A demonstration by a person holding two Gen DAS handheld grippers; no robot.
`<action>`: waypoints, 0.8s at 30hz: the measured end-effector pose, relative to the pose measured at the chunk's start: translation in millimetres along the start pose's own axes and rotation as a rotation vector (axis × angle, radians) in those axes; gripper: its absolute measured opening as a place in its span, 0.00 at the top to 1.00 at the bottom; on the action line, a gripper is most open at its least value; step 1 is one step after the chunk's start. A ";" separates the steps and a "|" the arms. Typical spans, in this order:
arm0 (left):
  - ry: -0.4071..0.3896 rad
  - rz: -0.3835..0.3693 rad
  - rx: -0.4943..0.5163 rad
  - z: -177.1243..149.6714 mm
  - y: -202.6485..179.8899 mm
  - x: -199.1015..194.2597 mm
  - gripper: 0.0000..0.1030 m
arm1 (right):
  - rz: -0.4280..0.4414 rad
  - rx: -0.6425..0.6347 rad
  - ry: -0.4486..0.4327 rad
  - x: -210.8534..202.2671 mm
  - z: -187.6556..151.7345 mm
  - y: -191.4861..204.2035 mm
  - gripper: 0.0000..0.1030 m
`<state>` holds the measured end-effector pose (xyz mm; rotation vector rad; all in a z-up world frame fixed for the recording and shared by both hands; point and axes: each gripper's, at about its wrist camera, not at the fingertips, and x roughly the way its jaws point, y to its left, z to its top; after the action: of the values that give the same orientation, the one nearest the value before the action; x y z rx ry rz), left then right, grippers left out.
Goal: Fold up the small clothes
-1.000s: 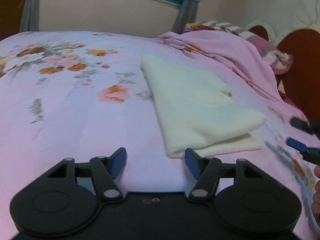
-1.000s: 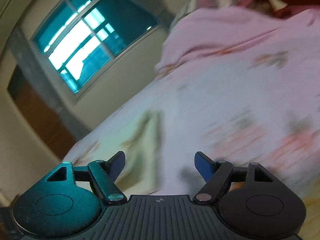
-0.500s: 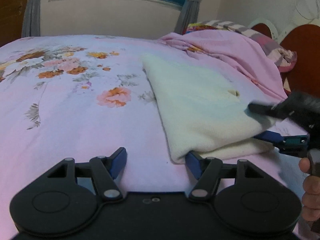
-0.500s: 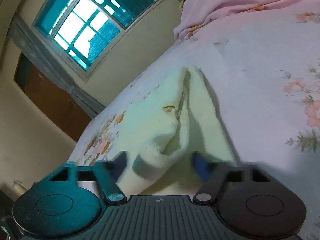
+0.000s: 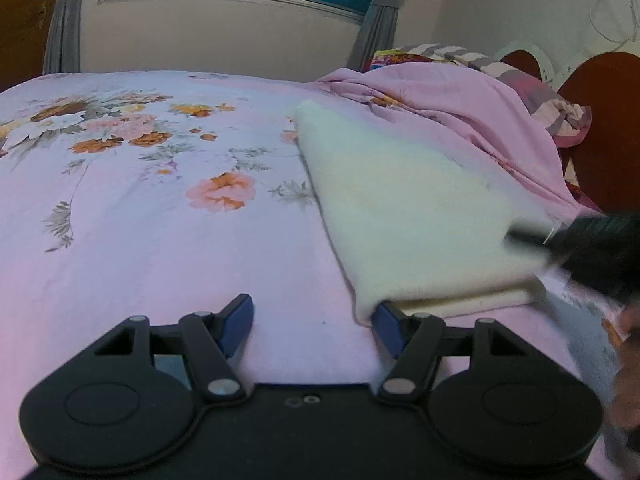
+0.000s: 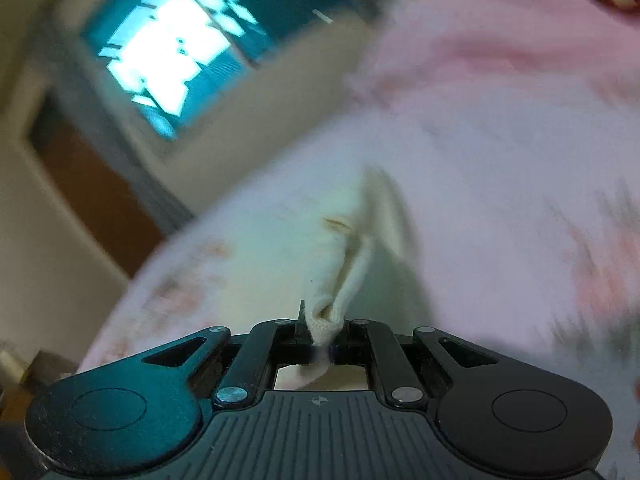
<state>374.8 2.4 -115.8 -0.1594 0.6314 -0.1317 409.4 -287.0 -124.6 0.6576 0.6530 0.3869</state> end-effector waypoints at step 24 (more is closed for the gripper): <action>-0.023 0.007 -0.104 -5.1 11.5 -5.1 0.36 | -0.034 0.013 -0.018 -3.5 -8.1 -22.0 0.95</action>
<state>368.5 14.0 -119.1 -0.2586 0.6158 -0.0907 404.3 -301.4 -142.7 0.6610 0.6496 0.3447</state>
